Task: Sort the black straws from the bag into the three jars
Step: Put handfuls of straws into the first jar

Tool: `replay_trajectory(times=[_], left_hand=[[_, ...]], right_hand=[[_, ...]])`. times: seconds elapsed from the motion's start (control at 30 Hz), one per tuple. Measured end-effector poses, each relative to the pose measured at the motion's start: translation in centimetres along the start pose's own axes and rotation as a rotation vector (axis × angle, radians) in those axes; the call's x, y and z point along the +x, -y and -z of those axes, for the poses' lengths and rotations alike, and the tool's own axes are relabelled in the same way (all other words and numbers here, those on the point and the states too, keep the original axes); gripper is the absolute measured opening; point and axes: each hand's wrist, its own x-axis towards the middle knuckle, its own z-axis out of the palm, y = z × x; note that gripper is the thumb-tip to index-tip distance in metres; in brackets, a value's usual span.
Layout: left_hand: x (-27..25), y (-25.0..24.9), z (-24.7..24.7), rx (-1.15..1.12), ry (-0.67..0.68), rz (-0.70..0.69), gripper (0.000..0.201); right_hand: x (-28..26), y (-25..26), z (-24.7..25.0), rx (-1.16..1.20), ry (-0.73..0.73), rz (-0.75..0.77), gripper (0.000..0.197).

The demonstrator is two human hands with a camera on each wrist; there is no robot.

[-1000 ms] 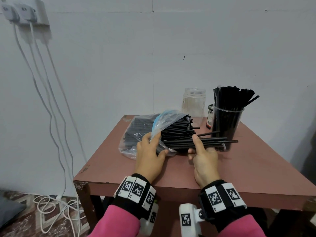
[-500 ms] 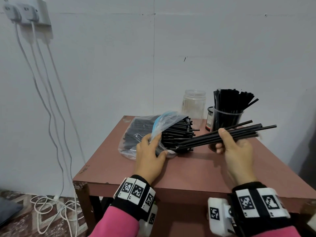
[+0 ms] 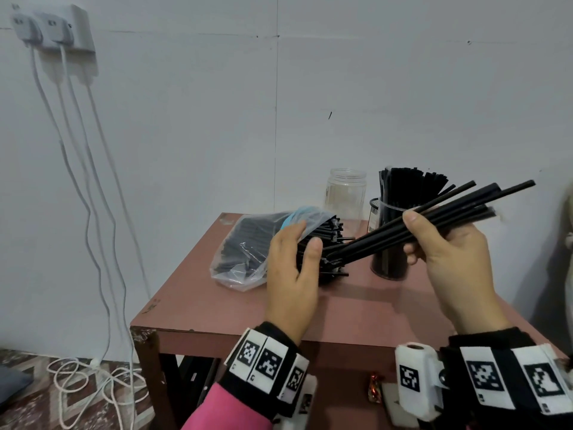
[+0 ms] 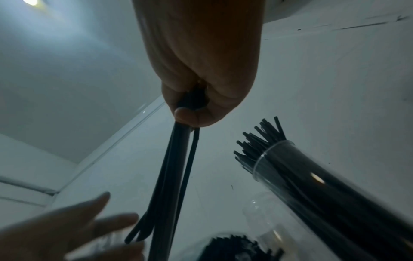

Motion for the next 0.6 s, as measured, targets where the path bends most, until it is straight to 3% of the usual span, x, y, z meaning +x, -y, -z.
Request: replay_trajectory(times=[0.07, 0.17, 0.23, 0.43, 0.6], left_hand=[[0.8, -1.5, -0.4, -0.158, -0.012, 0.183, 0.024], [2.0, -2.7, -0.7, -0.428, 0.037, 0.530, 0.042], [2.5, -3.2, -0.7, -0.534, 0.027, 0.635, 0.043], [3.4, -3.8, -0.5, -0.669, -0.018, 0.631, 0.038], [4.4, -3.8, 0.0, -0.712, -0.027, 0.654, 0.035]], right_hand=[[-0.2, 0.7, -0.2, 0.095, 0.033, -0.031, 0.016], [-0.5, 1.4, -0.6, 0.178, 0.081, -0.072, 0.016], [-0.6, 1.5, -1.0, 0.189, 0.091, -0.078, 0.016], [-1.0, 1.2, -2.6, 0.217, 0.100, -0.041, 0.022], [-0.9, 0.8, -3.9, 0.320, 0.060, -0.039, 0.009]])
